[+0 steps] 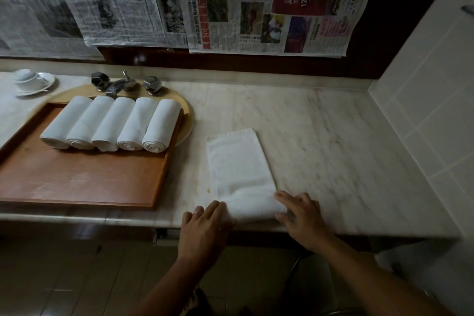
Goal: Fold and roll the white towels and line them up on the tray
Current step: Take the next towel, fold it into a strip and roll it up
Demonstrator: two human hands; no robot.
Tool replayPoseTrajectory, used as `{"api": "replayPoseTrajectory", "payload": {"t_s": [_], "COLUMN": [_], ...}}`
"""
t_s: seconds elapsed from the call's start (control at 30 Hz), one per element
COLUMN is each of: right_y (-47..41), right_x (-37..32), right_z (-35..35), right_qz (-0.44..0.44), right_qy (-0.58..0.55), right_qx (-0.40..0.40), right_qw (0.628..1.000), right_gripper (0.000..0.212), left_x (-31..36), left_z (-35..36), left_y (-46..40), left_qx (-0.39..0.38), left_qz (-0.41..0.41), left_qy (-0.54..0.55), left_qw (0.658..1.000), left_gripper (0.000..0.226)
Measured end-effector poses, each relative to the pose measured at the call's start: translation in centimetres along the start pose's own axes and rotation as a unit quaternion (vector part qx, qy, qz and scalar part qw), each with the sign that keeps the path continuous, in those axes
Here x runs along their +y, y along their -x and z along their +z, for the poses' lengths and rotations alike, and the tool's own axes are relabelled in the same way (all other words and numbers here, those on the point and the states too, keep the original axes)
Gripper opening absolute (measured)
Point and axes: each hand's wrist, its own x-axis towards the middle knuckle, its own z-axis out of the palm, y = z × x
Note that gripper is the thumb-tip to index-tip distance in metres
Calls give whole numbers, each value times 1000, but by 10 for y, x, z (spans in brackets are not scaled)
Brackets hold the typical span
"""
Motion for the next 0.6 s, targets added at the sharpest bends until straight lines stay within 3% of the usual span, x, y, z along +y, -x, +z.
{"api": "replayPoseTrajectory", "payload": {"t_s": [0.1,0.2,0.37,0.43,0.53,0.6], "right_y": [-12,-31,-53,-58,-56,-45], "right_x": [-12,-21,-25,-30,-34,-35], "right_z": [-8,-23,-31,-34,-36,-28], "right_qz": [83,101,147,156,140,77], "right_qy": [-79,-126,-119,-71,17,58], "right_qx": [-29,-87,-118,-119,-66,2], "right_qw": [993,983,975,978,988,995], "right_gripper": [40,31,44,36,26,20], "left_x": [11,12,3,2,1,2], "left_z": [-2,-7,-12,-12,-12,-14], "left_y": [1,-9,-27,-29,-31,-33], "left_qx": [-18,-51,-91,-71,-8,2], "left_qz": [-92,-180,-203,-212,-191,-164], "left_qy": [98,192,193,183,143,110], "left_qw": [991,963,956,957,971,980], "left_gripper": [38,31,30,28,19,19]}}
